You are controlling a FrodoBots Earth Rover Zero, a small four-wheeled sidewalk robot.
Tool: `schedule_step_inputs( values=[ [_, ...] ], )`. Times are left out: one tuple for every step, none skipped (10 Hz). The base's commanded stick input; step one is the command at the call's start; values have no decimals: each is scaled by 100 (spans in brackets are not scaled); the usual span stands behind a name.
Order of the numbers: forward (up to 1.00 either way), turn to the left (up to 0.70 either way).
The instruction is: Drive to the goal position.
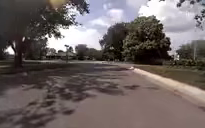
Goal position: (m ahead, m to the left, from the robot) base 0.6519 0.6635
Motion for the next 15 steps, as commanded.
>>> schedule_step_inputs(
  values=[
    [70,0],
    [70,0],
    [70,0],
    [70,0],
    [70,0],
    [70,0],
    [70,0],
    [70,0],
    [70,0],
    [70,0],
    [70,0],
    [70,0],
    [70,0],
    [70,0],
    [70,0]
  ],
)
